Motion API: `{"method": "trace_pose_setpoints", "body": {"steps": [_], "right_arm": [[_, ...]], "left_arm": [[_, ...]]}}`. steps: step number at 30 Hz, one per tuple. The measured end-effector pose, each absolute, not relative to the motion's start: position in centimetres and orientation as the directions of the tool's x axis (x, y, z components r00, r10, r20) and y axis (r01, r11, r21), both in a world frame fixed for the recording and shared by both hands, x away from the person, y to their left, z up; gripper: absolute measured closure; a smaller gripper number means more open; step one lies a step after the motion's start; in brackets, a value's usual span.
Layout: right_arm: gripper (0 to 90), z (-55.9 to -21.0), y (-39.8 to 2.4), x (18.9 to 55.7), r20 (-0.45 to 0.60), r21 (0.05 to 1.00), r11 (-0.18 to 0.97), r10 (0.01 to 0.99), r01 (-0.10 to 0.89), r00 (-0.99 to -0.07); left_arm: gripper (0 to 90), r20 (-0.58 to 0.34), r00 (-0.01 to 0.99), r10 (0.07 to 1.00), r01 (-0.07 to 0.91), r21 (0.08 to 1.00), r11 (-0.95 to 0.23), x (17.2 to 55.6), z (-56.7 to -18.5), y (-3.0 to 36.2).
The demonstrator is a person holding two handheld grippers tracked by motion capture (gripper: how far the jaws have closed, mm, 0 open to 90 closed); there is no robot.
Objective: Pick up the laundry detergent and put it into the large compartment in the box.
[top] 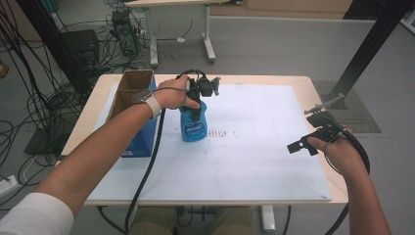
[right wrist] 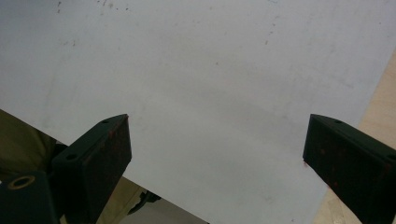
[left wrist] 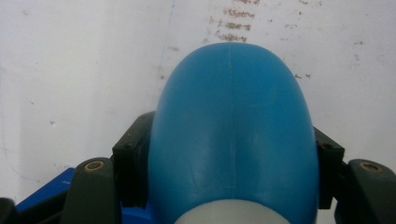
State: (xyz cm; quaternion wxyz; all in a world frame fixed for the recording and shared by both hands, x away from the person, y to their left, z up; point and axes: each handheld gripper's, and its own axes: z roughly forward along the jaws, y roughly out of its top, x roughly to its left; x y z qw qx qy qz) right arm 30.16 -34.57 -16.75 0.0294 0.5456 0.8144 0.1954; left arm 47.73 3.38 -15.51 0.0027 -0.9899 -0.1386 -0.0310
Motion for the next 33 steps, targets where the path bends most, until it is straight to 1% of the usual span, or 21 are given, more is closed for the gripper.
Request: {"method": "trace_pose_setpoints", "body": {"steps": [6,33], "right_arm": [[7.6,-16.78,-34.57,30.19,0.166,0.349,0.328,0.9,0.878,-0.403],[7.7,-16.64,-34.55,30.11,0.163,0.348,0.33,0.901,0.877,-0.403]], "left_arm": [[38.1,0.045,0.957,0.285,0.285,0.004,-0.958,48.02,-15.51,3.48],[38.0,0.049,0.956,0.29,0.29,0.003,-0.957,47.96,-15.51,3.43]]}}
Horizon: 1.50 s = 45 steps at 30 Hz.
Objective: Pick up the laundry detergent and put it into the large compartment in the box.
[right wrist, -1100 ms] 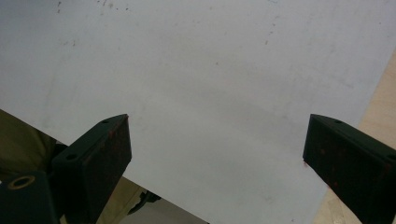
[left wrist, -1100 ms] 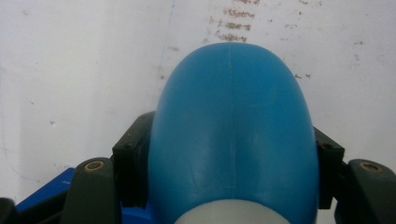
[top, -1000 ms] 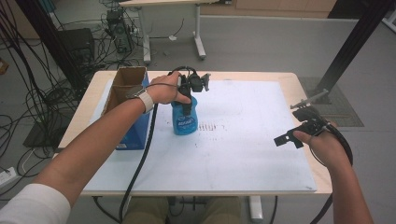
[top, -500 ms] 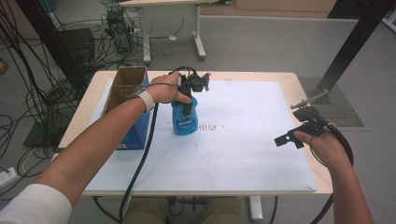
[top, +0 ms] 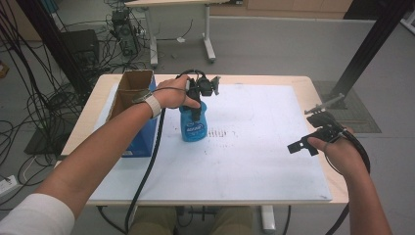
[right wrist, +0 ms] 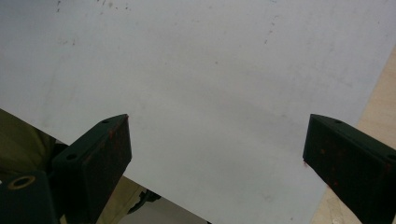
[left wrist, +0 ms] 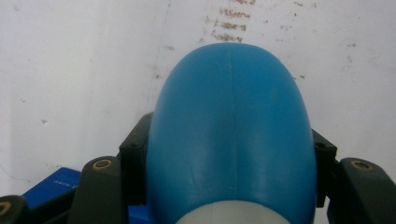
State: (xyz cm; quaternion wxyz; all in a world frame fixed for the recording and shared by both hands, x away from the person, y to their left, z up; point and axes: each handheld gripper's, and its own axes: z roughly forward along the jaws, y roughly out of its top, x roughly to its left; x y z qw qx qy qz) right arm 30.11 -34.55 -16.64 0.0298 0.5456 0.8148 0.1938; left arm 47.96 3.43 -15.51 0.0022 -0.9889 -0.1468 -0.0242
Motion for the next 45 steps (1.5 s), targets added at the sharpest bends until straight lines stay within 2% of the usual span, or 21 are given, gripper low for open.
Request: {"method": "trace_pose_setpoints", "body": {"steps": [45], "right_arm": [[7.7,-16.41,-34.46,30.01,0.156,0.343,0.331,0.903,0.879,-0.401]], "left_arm": [[38.1,0.049,0.954,0.296,0.296,0.005,-0.955,47.96,-15.56,3.48]]}}
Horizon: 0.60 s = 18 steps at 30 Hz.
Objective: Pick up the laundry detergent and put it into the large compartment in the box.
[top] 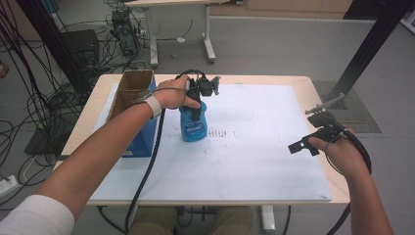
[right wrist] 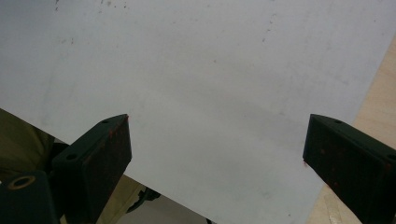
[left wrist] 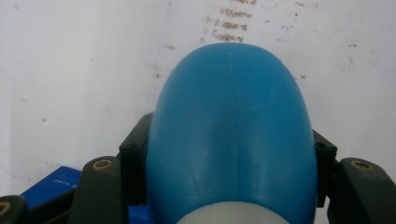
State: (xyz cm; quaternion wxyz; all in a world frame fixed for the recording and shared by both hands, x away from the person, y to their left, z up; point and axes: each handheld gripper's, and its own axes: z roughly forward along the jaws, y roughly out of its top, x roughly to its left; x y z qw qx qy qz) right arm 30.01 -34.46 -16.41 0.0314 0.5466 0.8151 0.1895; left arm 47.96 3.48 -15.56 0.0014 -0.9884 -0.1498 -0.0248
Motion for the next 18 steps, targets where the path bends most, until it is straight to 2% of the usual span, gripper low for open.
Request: {"method": "trace_pose_setpoints", "body": {"steps": [18], "right_arm": [[7.7,-16.27,-34.3,29.99,0.152,0.344,0.333,0.903,0.878,-0.403]], "left_arm": [[38.0,0.051,0.953,0.299,0.299,0.003,-0.954,47.92,-15.56,3.41]]}}
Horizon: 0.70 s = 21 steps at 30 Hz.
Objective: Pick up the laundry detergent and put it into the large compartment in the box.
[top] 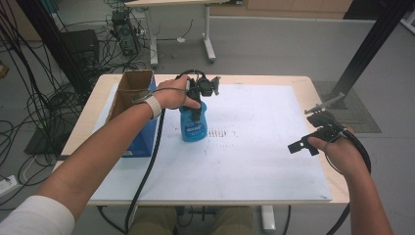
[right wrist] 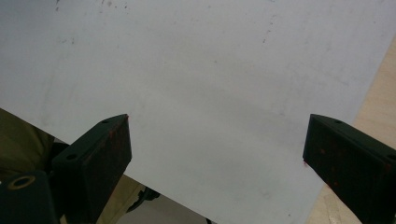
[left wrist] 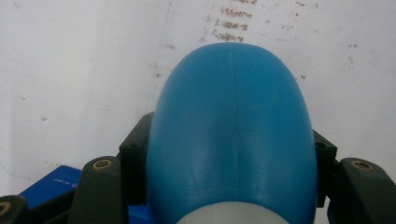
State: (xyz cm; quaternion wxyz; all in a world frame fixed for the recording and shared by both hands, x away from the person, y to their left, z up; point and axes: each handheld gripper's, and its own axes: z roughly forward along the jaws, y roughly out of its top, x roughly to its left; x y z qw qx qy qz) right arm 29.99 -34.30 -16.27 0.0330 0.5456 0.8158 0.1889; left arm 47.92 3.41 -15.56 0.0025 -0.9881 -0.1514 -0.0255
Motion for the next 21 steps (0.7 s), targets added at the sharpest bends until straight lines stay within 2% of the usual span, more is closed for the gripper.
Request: {"method": "trace_pose_setpoints", "body": {"steps": [21], "right_arm": [[7.7,-16.3,-34.28,29.93,0.154,0.345,0.332,0.903,0.878,-0.402]], "left_arm": [[38.0,0.054,0.951,0.304,0.304,0.006,-0.953,47.81,-15.56,3.44]]}}
